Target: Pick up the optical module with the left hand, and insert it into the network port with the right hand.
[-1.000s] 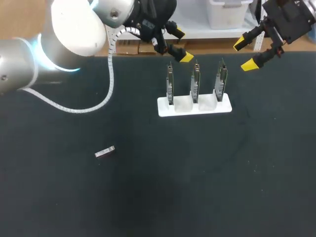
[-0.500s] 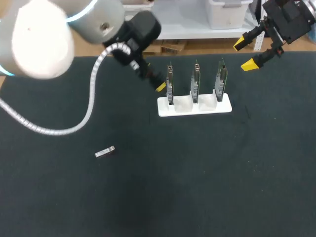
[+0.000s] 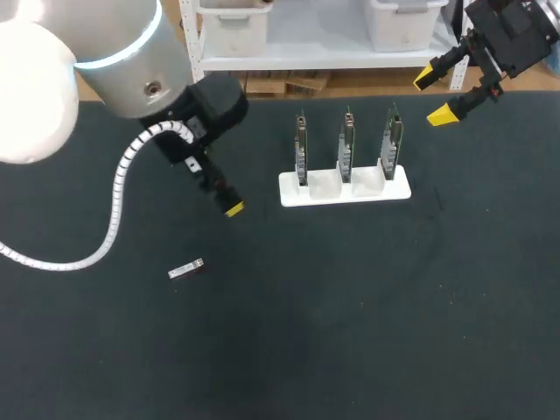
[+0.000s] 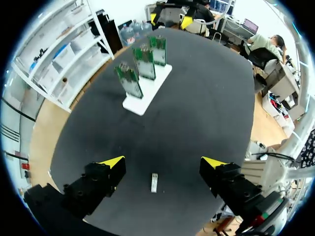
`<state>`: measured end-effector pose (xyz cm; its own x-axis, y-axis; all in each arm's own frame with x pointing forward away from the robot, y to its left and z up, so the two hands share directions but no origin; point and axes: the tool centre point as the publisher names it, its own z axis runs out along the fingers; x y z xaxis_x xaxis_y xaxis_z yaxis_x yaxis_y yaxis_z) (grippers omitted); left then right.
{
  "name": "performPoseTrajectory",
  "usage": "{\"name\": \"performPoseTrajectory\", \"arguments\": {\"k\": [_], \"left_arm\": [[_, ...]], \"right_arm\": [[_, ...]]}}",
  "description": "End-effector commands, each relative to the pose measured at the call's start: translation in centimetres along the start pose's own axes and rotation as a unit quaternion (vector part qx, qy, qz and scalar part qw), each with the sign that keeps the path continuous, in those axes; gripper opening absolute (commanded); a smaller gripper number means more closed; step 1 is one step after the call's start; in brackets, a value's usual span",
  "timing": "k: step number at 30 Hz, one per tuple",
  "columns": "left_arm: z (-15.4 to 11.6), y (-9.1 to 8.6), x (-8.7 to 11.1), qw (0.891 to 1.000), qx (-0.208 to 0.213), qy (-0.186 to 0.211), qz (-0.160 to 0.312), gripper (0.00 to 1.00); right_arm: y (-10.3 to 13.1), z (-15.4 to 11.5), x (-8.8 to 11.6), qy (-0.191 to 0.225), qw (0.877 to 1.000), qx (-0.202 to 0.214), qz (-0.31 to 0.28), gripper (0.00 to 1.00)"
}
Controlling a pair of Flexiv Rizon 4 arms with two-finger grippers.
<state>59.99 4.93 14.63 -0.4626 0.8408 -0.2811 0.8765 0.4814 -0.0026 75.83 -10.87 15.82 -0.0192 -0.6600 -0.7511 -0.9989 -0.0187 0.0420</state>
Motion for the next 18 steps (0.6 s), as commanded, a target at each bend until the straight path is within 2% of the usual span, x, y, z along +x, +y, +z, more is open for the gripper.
{"name": "performPoseTrajectory", "arguments": {"k": [1, 8, 12, 18], "left_arm": [[1.2, 1.3, 0.2, 0.999, 0.04, 0.024, 0.007, 1.0], [3.2, 1.5, 1.4, 0.994, 0.075, 0.077, 0.031, 1.0], [3.6, 1.4, 1.0, 0.995, 0.069, 0.063, 0.037, 1.0], [3.6, 1.4, 1.0, 0.995, 0.069, 0.063, 0.037, 1.0]], "right_arm": [[0.2, 0.0, 0.0, 0.0, 1.0, 0.002, 0.0, 1.0], [0.2, 0.0, 0.0, 0.0, 1.0, 0.002, 0.0, 1.0], [0.2, 0.0, 0.0, 0.0, 1.0, 0.002, 0.0, 1.0], [0.2, 0.0, 0.0, 0.0, 1.0, 0.002, 0.0, 1.0]]}}
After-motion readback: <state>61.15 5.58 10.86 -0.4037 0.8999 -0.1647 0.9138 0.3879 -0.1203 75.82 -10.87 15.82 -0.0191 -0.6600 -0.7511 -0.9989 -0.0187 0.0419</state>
